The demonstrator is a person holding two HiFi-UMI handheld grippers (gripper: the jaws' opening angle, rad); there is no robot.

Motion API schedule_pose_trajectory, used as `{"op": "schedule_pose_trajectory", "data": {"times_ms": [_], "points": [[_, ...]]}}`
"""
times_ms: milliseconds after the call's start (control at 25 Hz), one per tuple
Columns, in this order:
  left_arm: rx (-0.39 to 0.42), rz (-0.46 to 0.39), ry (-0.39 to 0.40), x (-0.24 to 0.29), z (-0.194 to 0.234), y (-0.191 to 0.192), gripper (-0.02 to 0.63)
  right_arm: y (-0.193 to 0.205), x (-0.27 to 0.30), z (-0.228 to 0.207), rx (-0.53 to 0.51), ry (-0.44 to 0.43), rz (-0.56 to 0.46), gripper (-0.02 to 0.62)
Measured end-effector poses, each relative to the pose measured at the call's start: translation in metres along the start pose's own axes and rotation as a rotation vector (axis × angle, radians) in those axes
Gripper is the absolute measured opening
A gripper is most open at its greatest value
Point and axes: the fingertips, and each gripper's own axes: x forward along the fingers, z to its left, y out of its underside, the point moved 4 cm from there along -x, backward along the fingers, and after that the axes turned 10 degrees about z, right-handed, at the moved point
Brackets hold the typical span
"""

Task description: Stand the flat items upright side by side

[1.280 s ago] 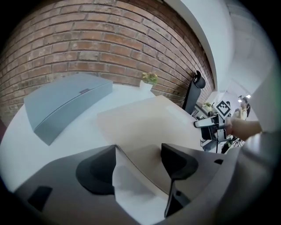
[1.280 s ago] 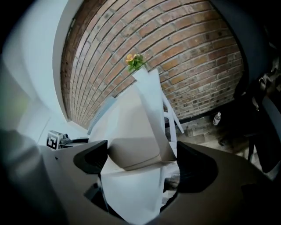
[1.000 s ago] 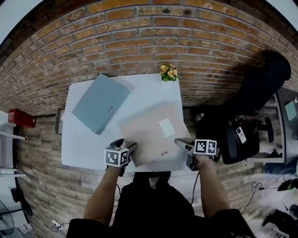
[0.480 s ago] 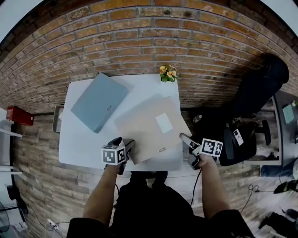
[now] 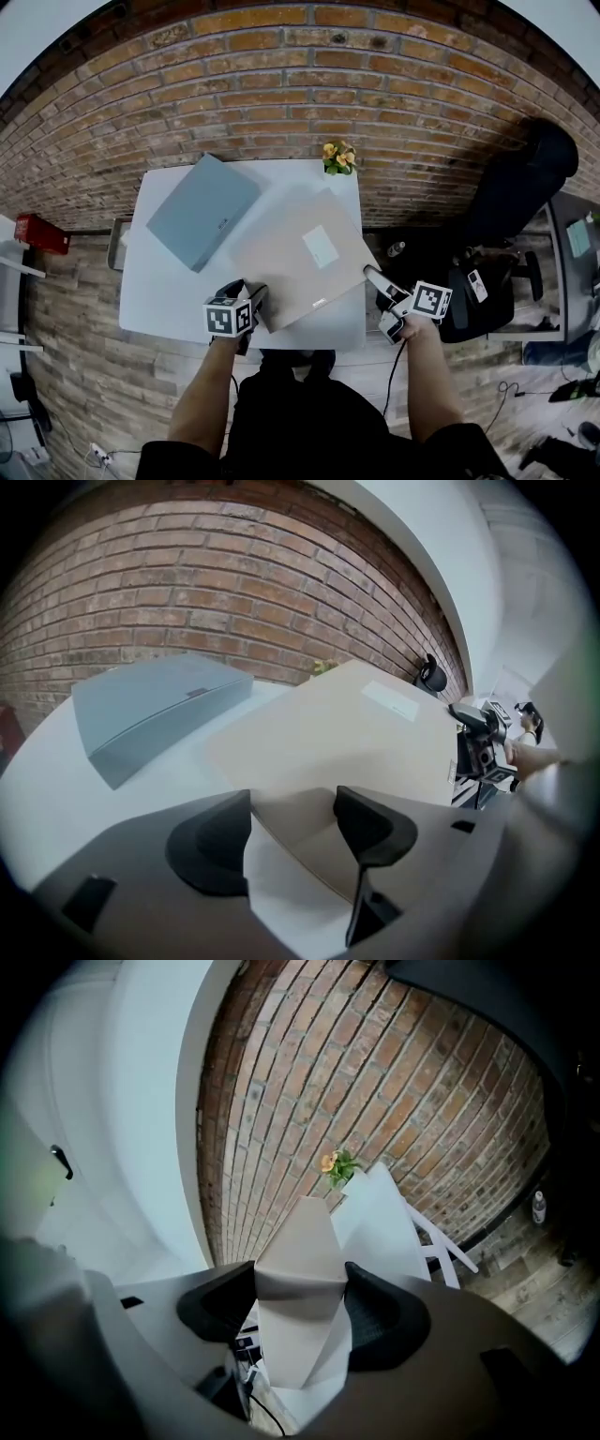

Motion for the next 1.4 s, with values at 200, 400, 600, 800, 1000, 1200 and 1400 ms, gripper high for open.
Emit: {"op": "schedule_pose_trajectory", "data": {"times_ms": [200,400,600,800,1000,1200,1400], "points": [[0.016,-0.032,-0.021,-0.002,-0.003,-0.001,0.221,-0.007,0.006,0.019,-0.012,-0.048,-0.028,0.301],[0.01,-0.046,-0.027,-0.004,-0.002,-0.003,0.202,-0.013,0.013,0.039,-0.065,-0.038,-0.022,0.301],[0.013,-0.053,-0.029,-0.004,-0.002,-0.006,0.193,-0.023,0.021,0.059,-0.149,0.031,-0.022,0.298],[0.028,-0.036,-0.033,-0.009,-0.002,-0.01,0.206,-0.031,0.032,0.095,-0.293,0.049,-0.012,0.298],[0.052,-0.144,-0.034,-0.034,-0.01,-0.038,0.276,-0.033,0.04,0.119,-0.423,0.055,0.004,0.298],[0.083,-0.248,-0.064,-0.062,-0.02,-0.056,0.276,-0.034,0.03,0.126,-0.476,0.07,-0.006,0.298],[0.069,-0.312,-0.094,-0.088,-0.025,-0.058,0.275,-0.037,0.024,0.139,-0.562,0.081,-0.021,0.298]]}}
